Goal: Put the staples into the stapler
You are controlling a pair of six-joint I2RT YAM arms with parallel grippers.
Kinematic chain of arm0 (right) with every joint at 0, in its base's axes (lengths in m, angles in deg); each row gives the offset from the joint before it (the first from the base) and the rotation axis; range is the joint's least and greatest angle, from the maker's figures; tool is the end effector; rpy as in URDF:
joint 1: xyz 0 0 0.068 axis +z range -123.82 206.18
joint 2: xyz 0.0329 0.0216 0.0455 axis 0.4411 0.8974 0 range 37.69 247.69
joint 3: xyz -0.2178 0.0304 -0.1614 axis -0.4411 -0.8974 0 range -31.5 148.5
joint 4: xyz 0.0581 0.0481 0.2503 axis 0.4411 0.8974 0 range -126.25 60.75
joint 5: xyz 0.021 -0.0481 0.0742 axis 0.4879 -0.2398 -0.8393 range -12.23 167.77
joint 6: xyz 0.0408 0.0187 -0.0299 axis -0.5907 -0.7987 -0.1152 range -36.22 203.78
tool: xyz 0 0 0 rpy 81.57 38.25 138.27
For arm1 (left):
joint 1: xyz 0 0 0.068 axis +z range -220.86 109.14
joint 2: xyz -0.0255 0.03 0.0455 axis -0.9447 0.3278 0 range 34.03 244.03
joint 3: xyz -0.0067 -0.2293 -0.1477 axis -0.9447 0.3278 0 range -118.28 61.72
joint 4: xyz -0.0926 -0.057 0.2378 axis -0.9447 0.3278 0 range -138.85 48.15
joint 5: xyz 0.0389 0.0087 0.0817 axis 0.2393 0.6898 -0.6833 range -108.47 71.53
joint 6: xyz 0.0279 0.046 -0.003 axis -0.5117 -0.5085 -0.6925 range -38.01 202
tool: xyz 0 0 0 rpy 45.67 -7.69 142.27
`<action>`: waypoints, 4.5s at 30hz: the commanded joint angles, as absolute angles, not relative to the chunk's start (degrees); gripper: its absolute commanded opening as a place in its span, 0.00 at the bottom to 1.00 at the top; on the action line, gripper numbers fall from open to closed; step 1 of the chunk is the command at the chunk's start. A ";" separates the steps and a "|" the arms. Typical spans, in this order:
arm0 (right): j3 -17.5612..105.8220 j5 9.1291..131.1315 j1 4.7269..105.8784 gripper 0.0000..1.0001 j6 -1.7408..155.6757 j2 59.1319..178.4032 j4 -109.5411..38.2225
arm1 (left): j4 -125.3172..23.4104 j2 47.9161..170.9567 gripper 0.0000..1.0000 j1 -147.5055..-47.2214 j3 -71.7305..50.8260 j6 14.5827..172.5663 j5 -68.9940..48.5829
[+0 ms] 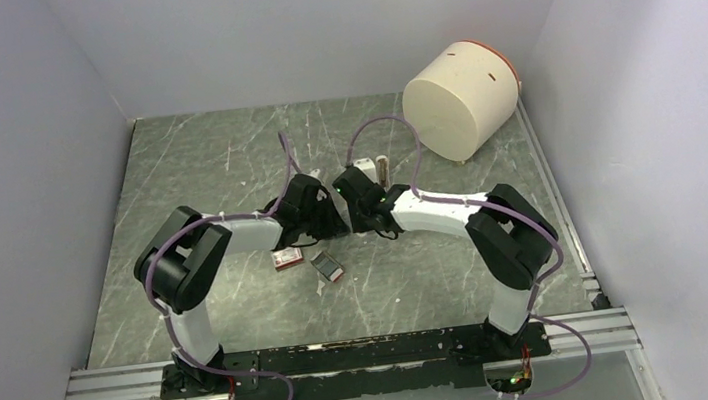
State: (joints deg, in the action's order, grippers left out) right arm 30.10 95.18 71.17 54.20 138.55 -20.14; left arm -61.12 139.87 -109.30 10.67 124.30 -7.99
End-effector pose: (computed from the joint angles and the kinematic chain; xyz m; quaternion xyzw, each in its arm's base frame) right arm 0.2612 0.2460 0.1754 -0.0819 0.9412 0.0632 0.3216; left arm 0.2801 -0.2306 0.1282 0.0060 0.9123 -0.3233 0.2513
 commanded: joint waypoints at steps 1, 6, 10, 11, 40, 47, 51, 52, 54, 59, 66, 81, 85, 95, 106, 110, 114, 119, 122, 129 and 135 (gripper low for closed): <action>28.58 93.32 71.13 0.21 52.80 143.41 -19.14 | -58.86 136.92 0.09 -109.48 11.17 122.37 -8.96; 28.56 92.89 71.03 0.21 52.31 145.37 -18.35 | -59.00 136.01 0.10 -109.53 10.91 121.97 -8.15; 29.40 93.32 70.91 0.23 52.28 144.14 -18.12 | -59.98 135.23 0.11 -109.49 10.90 121.58 -6.45; 29.67 93.37 70.84 0.23 52.15 143.37 -18.16 | -59.68 134.96 0.12 -109.53 10.73 121.33 -6.17; 38.97 101.77 62.26 0.65 60.38 129.68 -15.08 | -50.06 109.95 0.42 -109.53 15.03 117.66 -12.60; 45.29 102.57 58.01 0.72 65.07 135.71 -15.76 | -49.96 107.59 0.68 -109.53 14.14 113.64 -6.45; 52.20 98.27 57.07 0.70 67.74 142.18 -10.79 | -50.05 106.95 0.90 -109.51 15.04 114.00 -6.01; 52.69 97.66 56.98 0.69 68.26 143.24 -10.41 | -50.15 106.83 0.92 -109.49 15.23 114.01 -5.93; 52.78 97.17 56.87 0.67 69.17 143.86 -10.53 | -50.29 106.64 0.93 -109.49 15.71 114.09 -5.79; 53.92 97.16 56.49 0.62 70.75 145.60 -9.43 | -50.46 107.33 0.91 -109.54 16.10 114.29 -5.31; 55.41 95.68 55.44 0.53 71.56 147.70 -8.84 | -50.81 108.46 0.88 -109.53 16.27 114.45 -4.95; 54.97 91.22 53.95 0.31 67.22 147.24 -11.32 | -49.19 112.06 0.85 -109.53 12.60 117.50 -1.69; 52.61 91.51 53.95 0.29 65.88 144.91 -13.96 | -49.95 117.29 0.73 -109.51 8.58 121.04 0.75; 48.30 91.62 54.04 0.27 64.09 140.99 -20.66 | -43.79 134.29 0.49 -109.79 -7.56 121.36 -2.20; 54.56 94.06 54.04 0.27 67.06 145.82 -22.86 | -47.39 144.97 0.33 -108.30 -12.53 120.05 -4.82; 56.16 93.79 54.04 0.27 66.77 147.43 -22.34 | -48.41 149.39 0.31 -107.92 -14.22 119.37 -2.83; 56.77 93.43 54.04 0.26 65.83 148.12 -21.87 | -48.41 153.02 0.32 -107.33 -16.76 118.64 -2.59; 57.71 92.79 54.04 0.26 65.77 149.28 -21.25 | -53.14 155.07 0.31 -106.20 -16.09 118.67 -0.14; 58.32 92.57 54.08 0.25 65.84 150.17 -20.89 | -54.08 155.84 0.31 -106.20 -15.72 118.52 0.61; 58.85 92.31 54.30 0.25 65.78 150.79 -20.81 | -55.84 158.53 0.31 -106.10 -15.93 118.87 3.71; 57.64 91.79 54.48 0.24 65.79 150.37 -21.36 | -54.44 160.90 0.20 -106.15 -17.15 119.18 4.11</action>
